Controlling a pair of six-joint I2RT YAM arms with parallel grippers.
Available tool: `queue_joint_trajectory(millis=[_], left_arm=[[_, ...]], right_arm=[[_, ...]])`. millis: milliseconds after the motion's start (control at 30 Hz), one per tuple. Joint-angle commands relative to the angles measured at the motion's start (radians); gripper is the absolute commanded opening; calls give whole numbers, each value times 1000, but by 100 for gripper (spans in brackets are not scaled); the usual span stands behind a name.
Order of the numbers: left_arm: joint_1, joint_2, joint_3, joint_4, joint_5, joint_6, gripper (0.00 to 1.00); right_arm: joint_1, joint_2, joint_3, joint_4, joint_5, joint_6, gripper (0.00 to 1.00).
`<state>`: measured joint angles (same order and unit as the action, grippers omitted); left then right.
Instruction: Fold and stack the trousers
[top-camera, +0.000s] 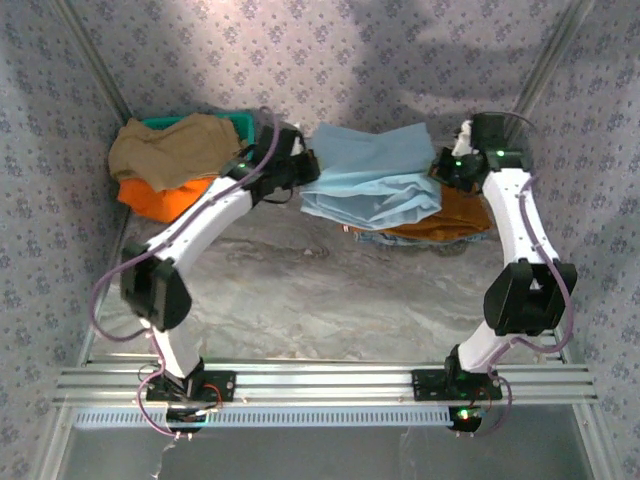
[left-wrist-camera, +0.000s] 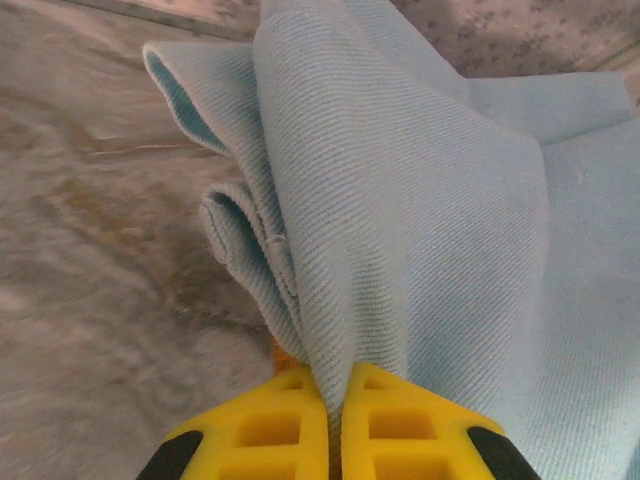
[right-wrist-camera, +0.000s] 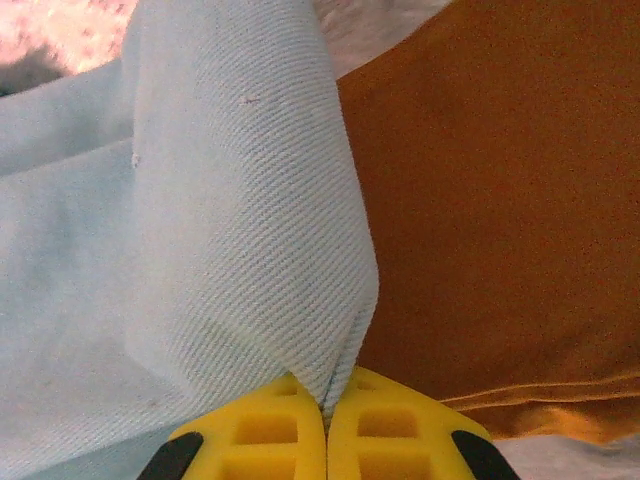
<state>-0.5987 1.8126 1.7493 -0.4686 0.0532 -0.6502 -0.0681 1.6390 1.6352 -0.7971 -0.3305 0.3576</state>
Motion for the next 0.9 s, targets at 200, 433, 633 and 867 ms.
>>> queue_joint_trajectory(millis=[200, 433, 633, 867], left_arm=[[-58, 305, 382, -18, 12, -12, 0], [-91, 402, 486, -60, 4, -21, 0], [-99, 387, 319, 15, 24, -95, 0], [-96, 326, 102, 70, 20, -108, 70]], right_arm=[[-215, 154, 153, -7, -37, -81, 0], [-281, 264, 223, -13, -23, -100, 0], [-285, 335, 217, -11, 32, -96, 17], [-299, 351, 164, -41, 130, -19, 54]])
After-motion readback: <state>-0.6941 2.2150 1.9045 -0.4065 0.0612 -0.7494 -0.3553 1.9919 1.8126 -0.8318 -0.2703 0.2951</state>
